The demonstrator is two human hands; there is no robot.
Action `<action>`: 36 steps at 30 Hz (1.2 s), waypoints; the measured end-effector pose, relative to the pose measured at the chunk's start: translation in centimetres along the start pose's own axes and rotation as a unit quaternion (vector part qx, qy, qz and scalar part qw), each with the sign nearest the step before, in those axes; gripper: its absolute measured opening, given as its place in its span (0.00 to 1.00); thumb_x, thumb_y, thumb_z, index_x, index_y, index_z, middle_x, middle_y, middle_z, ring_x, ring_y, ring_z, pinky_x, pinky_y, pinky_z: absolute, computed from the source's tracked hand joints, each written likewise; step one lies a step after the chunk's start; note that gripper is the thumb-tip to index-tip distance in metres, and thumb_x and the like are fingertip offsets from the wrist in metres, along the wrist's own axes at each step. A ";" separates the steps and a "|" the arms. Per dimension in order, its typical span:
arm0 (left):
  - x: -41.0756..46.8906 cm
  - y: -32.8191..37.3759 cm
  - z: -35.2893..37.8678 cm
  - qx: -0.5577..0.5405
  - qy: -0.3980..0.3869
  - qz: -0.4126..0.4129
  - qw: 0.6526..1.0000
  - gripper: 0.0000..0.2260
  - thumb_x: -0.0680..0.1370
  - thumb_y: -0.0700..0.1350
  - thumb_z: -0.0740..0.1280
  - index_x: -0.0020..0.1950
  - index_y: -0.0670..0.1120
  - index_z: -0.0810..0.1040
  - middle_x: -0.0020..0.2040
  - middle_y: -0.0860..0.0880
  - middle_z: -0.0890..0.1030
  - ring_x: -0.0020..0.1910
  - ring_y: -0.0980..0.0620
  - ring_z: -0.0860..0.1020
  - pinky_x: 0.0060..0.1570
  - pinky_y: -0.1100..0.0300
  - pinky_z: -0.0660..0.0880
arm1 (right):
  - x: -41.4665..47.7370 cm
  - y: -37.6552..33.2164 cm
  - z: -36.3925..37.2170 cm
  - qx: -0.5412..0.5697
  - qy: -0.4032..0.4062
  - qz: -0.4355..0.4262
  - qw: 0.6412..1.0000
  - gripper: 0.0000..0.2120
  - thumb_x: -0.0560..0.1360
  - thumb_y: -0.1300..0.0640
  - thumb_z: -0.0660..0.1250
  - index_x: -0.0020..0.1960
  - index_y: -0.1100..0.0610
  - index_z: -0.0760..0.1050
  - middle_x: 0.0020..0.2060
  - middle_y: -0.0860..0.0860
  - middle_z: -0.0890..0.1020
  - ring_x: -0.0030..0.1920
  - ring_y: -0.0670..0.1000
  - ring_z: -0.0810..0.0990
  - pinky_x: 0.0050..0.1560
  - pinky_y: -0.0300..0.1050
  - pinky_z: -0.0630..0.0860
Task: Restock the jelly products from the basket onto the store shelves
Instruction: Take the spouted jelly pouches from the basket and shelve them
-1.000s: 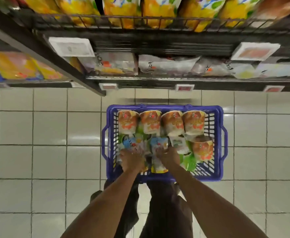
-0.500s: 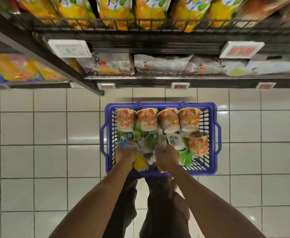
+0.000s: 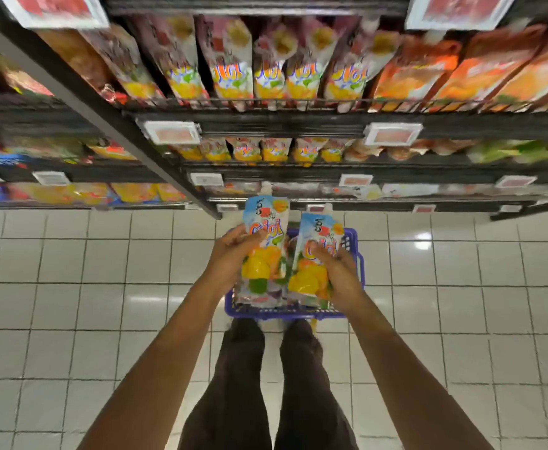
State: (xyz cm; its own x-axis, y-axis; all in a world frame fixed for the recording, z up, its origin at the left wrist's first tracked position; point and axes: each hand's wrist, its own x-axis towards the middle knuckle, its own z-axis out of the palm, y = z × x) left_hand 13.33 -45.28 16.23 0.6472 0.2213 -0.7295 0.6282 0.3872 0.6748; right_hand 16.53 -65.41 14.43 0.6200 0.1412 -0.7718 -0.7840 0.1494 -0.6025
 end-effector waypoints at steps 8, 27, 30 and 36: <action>-10.8 17.1 3.5 0.004 -0.027 0.230 0.973 0.12 0.76 0.39 0.71 0.58 0.38 0.80 0.50 0.37 0.85 0.40 0.53 0.81 0.47 0.56 0.79 | -10.9 -16.0 5.3 0.009 -0.079 -0.199 0.977 0.22 0.69 0.48 0.76 0.61 0.51 0.80 0.52 0.52 0.86 0.51 0.52 0.85 0.46 0.52 0.83; -30.8 41.9 5.4 -0.017 -0.045 0.525 0.850 0.11 0.76 0.44 0.72 0.49 0.36 0.81 0.44 0.41 0.86 0.40 0.50 0.84 0.43 0.53 0.82 | -32.8 -40.2 16.3 0.018 -0.168 -0.553 0.816 0.08 0.67 0.59 0.67 0.36 0.49 0.83 0.32 0.46 0.84 0.31 0.44 0.82 0.28 0.37 0.76; -32.4 44.0 5.7 -0.003 -0.050 0.560 0.827 0.07 0.76 0.44 0.72 0.51 0.41 0.82 0.45 0.46 0.87 0.39 0.55 0.85 0.35 0.64 0.79 | -34.3 -42.0 16.0 -0.019 -0.146 -0.586 0.797 0.06 0.66 0.57 0.66 0.42 0.52 0.80 0.34 0.47 0.84 0.32 0.45 0.82 0.26 0.37 0.74; -36.4 48.9 7.4 0.022 -0.024 0.634 0.772 0.06 0.74 0.42 0.74 0.49 0.45 0.82 0.43 0.45 0.87 0.39 0.55 0.84 0.38 0.59 0.81 | -36.7 -44.9 15.2 0.004 -0.135 -0.631 0.764 0.11 0.76 0.62 0.69 0.58 0.58 0.78 0.46 0.52 0.87 0.43 0.48 0.86 0.34 0.38 0.79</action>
State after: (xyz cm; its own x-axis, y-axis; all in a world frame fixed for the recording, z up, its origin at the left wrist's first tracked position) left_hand 23.69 -41.05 76.55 0.7687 0.3641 0.5258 -0.5105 -0.1459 0.8474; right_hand 29.40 -62.43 72.89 0.8661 0.0760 0.4941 0.4434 0.3395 -0.8295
